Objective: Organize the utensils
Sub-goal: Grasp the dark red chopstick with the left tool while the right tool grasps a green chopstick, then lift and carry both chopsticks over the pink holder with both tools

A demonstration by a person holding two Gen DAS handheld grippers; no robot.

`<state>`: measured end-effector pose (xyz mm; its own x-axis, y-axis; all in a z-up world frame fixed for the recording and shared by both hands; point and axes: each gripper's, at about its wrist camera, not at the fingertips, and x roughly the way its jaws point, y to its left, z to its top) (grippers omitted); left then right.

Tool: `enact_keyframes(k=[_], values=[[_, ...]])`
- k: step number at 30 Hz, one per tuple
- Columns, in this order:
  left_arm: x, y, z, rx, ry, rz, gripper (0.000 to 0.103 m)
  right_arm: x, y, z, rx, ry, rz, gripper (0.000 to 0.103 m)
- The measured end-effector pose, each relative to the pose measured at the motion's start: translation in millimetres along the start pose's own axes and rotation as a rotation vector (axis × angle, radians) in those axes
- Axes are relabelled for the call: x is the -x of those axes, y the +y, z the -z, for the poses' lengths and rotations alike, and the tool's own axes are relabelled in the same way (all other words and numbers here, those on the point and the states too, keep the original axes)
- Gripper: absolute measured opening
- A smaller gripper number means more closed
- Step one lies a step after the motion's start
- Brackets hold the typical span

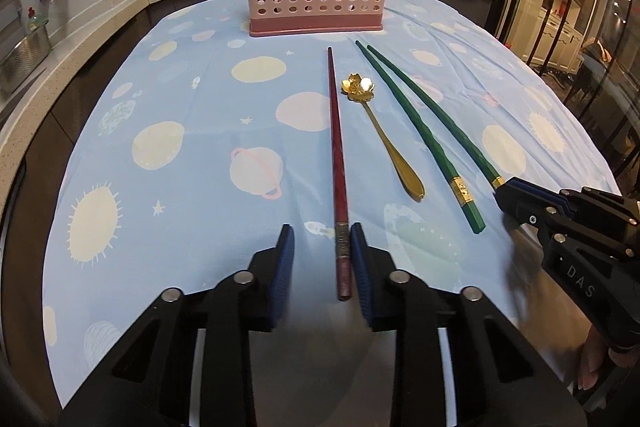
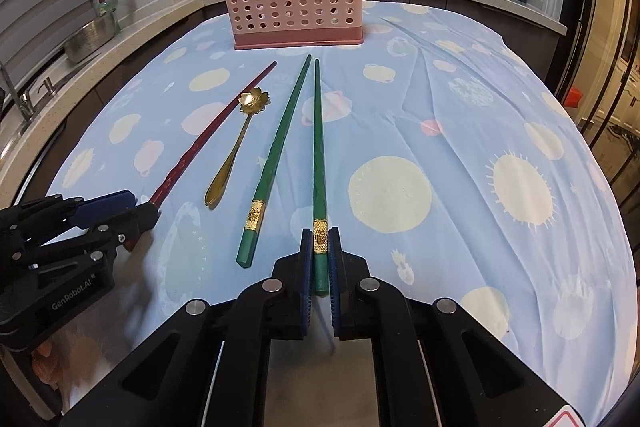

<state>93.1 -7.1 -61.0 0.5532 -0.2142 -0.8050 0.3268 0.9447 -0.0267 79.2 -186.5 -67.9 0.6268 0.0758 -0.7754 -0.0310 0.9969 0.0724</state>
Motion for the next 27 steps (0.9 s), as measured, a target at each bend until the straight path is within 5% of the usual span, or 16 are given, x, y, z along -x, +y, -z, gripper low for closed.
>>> enact_keyframes(k=[2,15,27], values=[[0.7,3.0,-0.5,0.014,0.013,0.048,0.007,3.4,-0.7,1.9,0.0,-0.003,0.0,0.007],[53.8,7.7,-14.1,0.032,-0.083,0.104,0.007,69.7,-5.7,-13.8,-0.026,-0.148,-0.038,0.007],[108.3,18.4,-63.5,0.012,-0.264,0.086,0.007,145.2,-19.1,-76.0,-0.038,-0.384,-0.075,0.007]])
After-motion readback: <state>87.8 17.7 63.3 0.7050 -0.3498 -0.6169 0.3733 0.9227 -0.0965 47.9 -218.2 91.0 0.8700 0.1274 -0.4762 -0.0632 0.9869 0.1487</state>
